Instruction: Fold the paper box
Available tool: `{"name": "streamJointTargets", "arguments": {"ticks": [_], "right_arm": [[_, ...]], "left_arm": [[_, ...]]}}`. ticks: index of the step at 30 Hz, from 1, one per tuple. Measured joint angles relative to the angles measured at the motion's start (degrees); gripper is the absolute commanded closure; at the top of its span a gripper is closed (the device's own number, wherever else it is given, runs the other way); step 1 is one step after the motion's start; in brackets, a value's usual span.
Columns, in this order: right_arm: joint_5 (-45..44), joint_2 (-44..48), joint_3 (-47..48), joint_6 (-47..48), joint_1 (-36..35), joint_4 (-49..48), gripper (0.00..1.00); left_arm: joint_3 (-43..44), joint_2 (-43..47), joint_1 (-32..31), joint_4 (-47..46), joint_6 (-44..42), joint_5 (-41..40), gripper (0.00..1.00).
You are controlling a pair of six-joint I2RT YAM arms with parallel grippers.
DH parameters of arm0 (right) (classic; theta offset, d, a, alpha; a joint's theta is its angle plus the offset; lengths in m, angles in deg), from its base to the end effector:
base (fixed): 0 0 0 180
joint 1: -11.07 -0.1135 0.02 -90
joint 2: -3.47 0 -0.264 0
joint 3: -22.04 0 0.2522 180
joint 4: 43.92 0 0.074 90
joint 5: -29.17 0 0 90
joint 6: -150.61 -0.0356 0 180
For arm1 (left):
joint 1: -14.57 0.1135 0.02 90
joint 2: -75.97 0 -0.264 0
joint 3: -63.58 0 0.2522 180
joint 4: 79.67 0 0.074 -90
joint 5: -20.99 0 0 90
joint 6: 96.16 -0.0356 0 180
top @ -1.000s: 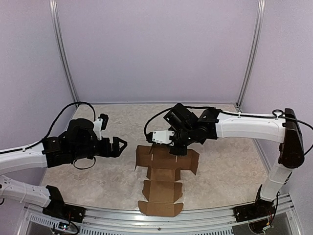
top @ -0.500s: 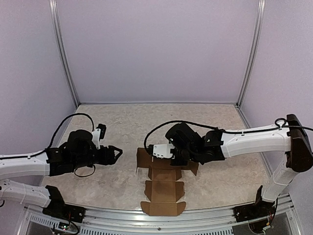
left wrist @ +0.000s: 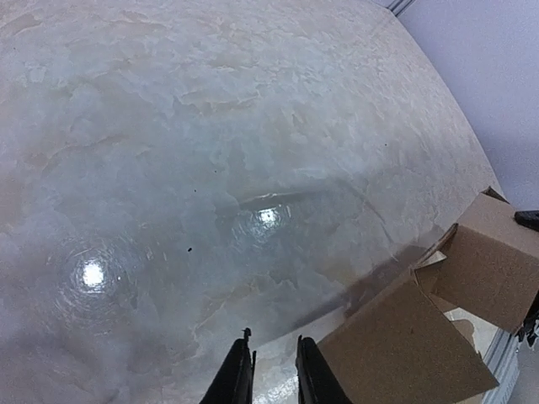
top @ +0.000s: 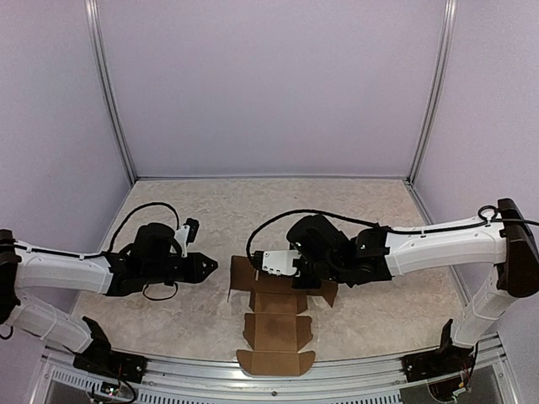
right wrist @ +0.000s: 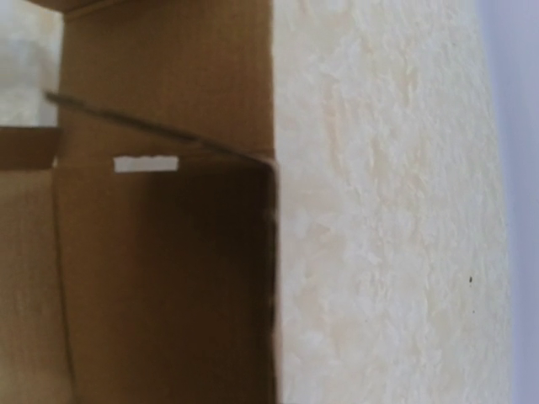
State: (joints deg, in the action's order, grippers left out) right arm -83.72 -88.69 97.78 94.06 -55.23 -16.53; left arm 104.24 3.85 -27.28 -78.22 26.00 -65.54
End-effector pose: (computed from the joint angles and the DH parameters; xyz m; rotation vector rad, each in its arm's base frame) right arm 0.1529 0.3139 0.2321 -1.6019 1.6052 -0.1663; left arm 0.1818 -0.1658 0.1736 0.2277 2.2464 -0.7938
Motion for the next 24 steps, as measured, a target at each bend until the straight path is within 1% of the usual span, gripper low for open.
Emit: {"name": "streamJointTargets", "arguments": {"ticks": [1, 2, 3, 13, 24], "right_arm": [[0.1, 0.1, -0.1, 0.0, -0.2, 0.0, 1.0], [0.1, 0.1, -0.1, 0.0, -0.4, 0.0, 1.0], [0.1, 0.2, -0.1, 0.0, -0.6, 0.0, 1.0], [-2.5, 0.3, -1.2, 0.4, -3.5, -1.6, 1.0], [-6.8, 0.0, -1.4, 0.4, -3.7, -2.9, 1.0]], "left_arm": [[0.4, -1.1, 0.1, -0.4, -0.3, 0.7, 0.92], [0.8, -2.1, 0.2, -0.9, -0.2, 1.1, 0.98], [1.3, -3.1, 0.3, -1.6, -0.4, 1.7, 1.0], [3.3, -9.7, 0.3, -7.4, -0.7, 6.4, 1.0], [3.3, -10.6, -2.8, -8.2, -0.9, 7.9, 1.0]]}}
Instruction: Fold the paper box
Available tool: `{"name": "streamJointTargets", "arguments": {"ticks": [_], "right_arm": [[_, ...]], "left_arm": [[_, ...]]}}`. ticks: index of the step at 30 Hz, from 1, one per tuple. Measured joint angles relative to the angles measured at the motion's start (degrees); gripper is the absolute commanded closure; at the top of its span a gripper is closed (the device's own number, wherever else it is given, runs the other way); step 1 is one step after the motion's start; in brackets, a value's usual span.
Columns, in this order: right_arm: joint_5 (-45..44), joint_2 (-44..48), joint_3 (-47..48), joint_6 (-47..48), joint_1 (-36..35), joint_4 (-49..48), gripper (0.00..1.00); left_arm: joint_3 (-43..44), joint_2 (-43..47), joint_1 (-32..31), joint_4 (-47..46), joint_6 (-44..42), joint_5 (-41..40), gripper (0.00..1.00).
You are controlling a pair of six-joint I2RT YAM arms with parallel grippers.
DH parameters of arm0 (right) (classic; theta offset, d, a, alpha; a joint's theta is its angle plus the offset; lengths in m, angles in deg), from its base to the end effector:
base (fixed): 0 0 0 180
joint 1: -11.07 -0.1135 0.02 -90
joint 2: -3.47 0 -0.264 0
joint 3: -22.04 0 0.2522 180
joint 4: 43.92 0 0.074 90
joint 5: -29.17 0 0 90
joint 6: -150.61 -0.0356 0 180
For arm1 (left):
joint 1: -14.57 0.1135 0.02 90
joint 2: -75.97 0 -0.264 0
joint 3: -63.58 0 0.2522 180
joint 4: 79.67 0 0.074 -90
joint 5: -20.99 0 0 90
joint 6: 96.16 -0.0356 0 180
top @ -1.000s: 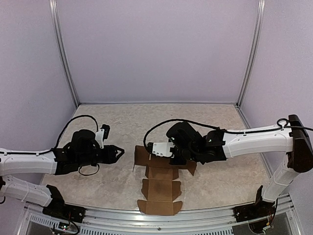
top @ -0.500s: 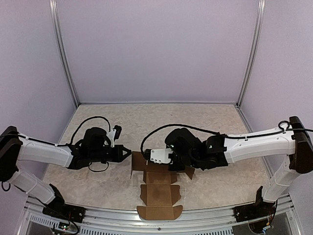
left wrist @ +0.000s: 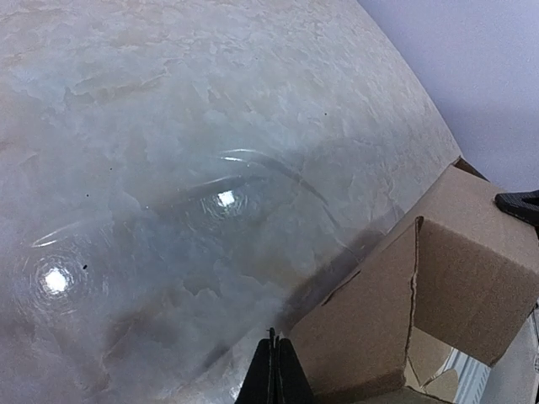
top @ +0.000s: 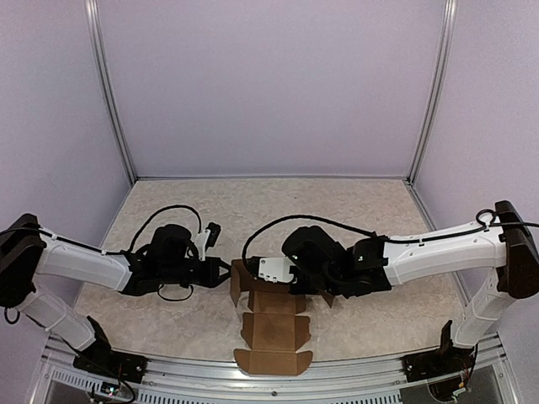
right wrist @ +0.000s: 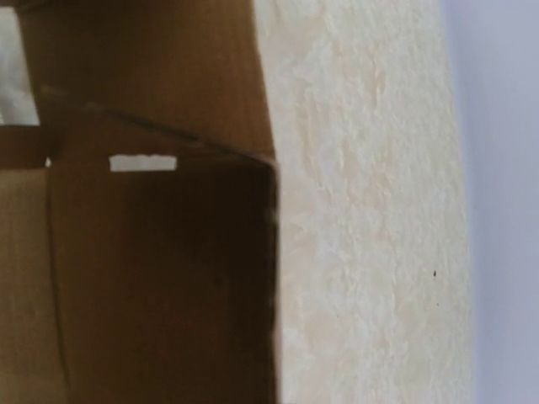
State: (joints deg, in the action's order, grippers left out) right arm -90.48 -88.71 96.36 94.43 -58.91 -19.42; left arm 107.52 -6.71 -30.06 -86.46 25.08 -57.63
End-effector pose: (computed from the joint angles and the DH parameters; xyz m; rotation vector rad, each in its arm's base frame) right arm 0.1356 0.3206 0.2293 -1.5675 1.5547 -0.2513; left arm 0.1911 -0.1985 0.1599 0.3908 2.2483 -0.9563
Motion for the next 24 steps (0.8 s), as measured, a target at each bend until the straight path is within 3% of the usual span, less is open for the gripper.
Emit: {"name": "streamJointTargets", "arguments": {"ticks": [24], "right_arm": [[-3.8, -1.2, -0.5, -2.0, -1.4, -1.7, 1.0]], "left_arm": [[0.0, 0.3, -5.7, 0.0, 0.0, -2.7, 1.0]]}}
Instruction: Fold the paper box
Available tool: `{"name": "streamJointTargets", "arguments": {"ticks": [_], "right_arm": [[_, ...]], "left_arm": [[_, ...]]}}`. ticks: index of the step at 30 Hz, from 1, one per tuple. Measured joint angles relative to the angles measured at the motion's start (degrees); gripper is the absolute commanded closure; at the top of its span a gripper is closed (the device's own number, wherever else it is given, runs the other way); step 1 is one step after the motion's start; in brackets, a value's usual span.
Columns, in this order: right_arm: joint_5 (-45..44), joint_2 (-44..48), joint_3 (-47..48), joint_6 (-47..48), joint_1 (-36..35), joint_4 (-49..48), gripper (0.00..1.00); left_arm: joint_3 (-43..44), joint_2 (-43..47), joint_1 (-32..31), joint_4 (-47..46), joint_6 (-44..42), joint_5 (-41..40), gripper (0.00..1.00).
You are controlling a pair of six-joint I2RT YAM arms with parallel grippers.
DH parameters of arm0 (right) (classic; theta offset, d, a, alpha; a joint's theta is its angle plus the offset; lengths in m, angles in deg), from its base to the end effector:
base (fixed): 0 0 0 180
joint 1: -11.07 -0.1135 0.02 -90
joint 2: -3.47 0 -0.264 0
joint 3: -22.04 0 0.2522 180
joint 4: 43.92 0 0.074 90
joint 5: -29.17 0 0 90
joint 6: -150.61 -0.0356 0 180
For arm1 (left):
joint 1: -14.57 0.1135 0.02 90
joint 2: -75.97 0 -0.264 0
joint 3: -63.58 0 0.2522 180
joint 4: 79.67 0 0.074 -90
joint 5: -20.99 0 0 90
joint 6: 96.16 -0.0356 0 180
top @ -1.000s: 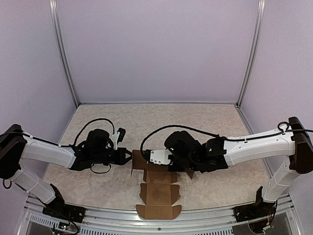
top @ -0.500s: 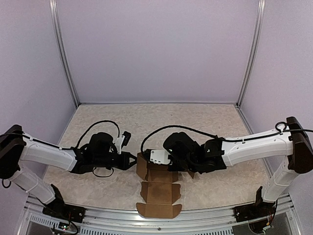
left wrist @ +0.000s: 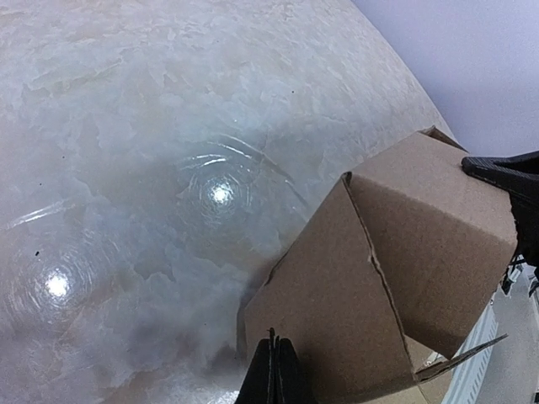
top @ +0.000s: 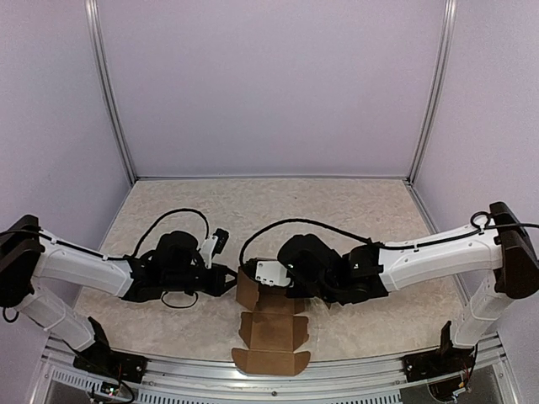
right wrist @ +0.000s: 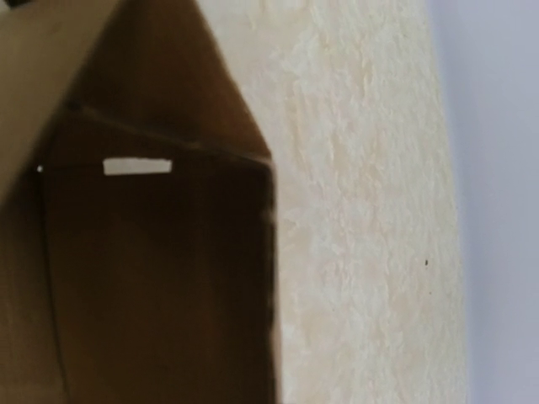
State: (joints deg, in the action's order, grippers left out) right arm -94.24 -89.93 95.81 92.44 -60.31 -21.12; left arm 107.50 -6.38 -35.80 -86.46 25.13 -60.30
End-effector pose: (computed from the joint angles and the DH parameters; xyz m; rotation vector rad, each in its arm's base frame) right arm 0.1302 0.3252 0.2223 -1.5187 1.5688 -0.2885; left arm 0.1715 -0.2155 0.1611 0.4741 2.2354 -0.9651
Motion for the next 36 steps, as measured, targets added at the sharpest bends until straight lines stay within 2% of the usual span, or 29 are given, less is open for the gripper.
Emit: {"name": "streamJointTargets", "arguments": {"ticks": [19, 36], "right_arm": [[-14.7, -6.7, -1.9, 0.2, -6.3, -6.6, 1.0], [-20.9, -7.8, -4.5, 0.4, -8.9, -11.1, 1.0]], "left_arm": [[-1.2, 0.0, -3.0, -0.7, 0.0, -3.1, 1.0], [-7.5, 3.2, -7.1, -5.3, 0.4, -6.7, 1.0]]}}
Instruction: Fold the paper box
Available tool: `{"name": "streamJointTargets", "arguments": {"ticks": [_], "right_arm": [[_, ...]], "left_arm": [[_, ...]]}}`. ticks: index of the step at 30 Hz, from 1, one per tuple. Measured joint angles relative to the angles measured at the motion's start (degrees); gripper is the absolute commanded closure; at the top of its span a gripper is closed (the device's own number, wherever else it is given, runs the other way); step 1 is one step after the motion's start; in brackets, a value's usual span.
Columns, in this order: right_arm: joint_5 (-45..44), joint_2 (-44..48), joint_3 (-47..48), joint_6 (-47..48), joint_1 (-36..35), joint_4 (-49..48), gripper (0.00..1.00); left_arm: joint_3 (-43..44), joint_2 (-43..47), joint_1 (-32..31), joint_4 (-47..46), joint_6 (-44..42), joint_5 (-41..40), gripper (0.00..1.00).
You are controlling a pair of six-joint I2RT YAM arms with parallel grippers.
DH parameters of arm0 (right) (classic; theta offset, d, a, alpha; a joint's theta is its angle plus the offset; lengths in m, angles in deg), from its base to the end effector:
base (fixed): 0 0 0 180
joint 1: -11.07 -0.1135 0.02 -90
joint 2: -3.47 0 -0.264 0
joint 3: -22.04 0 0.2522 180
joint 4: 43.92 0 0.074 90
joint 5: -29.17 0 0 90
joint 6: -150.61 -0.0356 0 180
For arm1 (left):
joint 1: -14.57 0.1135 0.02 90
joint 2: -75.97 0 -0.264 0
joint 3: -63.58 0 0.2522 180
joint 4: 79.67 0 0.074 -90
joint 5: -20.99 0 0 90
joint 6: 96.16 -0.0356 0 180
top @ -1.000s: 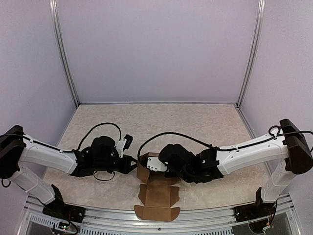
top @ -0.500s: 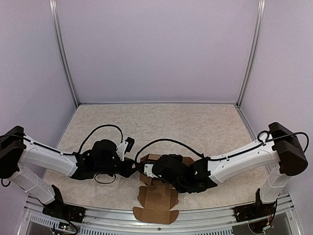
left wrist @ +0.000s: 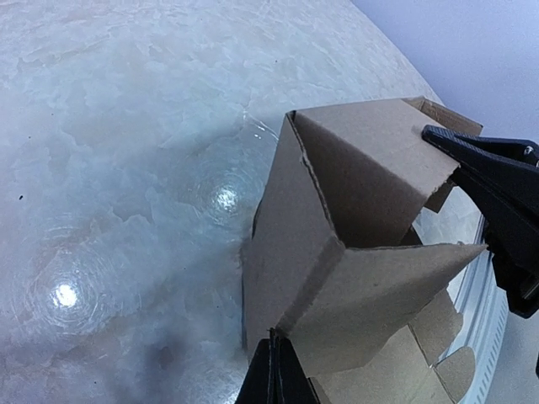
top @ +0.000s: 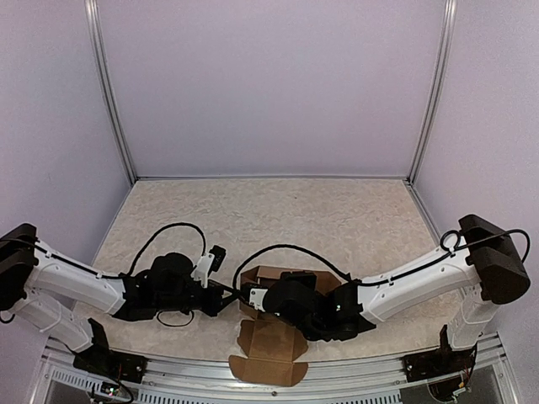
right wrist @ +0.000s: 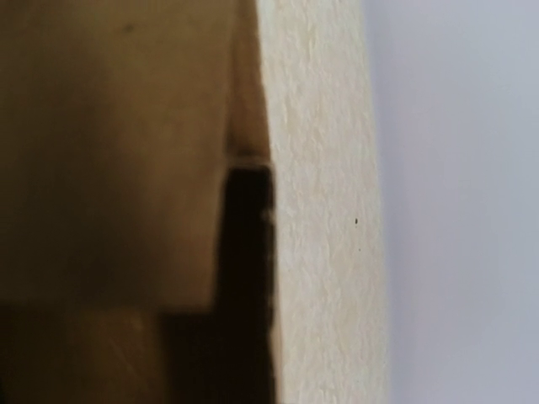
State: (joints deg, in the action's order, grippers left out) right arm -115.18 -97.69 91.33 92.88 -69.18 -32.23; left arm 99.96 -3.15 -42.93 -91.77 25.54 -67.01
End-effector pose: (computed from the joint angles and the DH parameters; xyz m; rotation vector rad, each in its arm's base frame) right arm 0.0884 0.3439 0.1741 -1.4078 1.4660 -0.5848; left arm 0.1331 -0.2112 0.1457 0.5262 2.1969 -0.9321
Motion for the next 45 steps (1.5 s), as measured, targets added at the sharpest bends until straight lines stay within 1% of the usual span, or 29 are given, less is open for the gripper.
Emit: {"name": "streamJointTargets", "arguments": {"ticks": [9, 17, 20, 23, 24, 28, 30, 33, 38, 45], "right_arm": [[0.0, 0.0, 0.0, -0.7, -0.5, 0.0, 1.0], [0.0, 0.0, -0.1, -1.3, -0.7, 0.1, 1.0], [0.1, 0.2, -0.1, -1.7, -0.7, 0.2, 1.0], [0.6, 0.9, -0.5, -2.2, -0.7, 0.5, 1.0], [0.7, 1.1, -0.7, -2.3, -0.7, 0.5, 1.0], [1.4, 2.1, -1.5, -2.8, -0.7, 0.6, 1.0], [1.6, 2.3, -1.8, -3.0, -0.7, 0.6, 1.0], [1.9, 2.6, -2.0, -3.0, -0.7, 0.6, 1.0], [3.2, 3.9, -2.5, -3.0, -0.8, 1.2, 1.0], [5.5, 6.5, -3.2, -1.9, -0.8, 2.7, 1.0]], "left_arm": [[-2.2, 1.3, -0.1, -4.2, -0.9, -0.5, 1.0], [-2.1, 0.0, -0.1, -5.6, -2.8, -0.3, 0.93], [-2.1, 0.1, -0.1, -5.0, -3.4, -0.5, 0.87], [-2.1, 1.8, -0.2, -3.0, -3.9, -1.0, 0.77], [-2.1, 2.7, -0.2, -2.2, -4.1, -1.3, 0.73], [-2.1, 8.0, -0.2, 0.6, -5.2, -3.0, 0.48], [-2.4, 10.7, -0.2, 1.5, -5.4, -3.8, 0.4], [-3.7, 14.0, -0.2, 2.0, -6.2, -4.7, 0.35], [-6.9, 15.6, 0.2, 1.1, -6.7, -5.2, 0.34], [-10.3, 14.8, 4.1, -4.5, -6.3, -0.3, 0.33]]}}
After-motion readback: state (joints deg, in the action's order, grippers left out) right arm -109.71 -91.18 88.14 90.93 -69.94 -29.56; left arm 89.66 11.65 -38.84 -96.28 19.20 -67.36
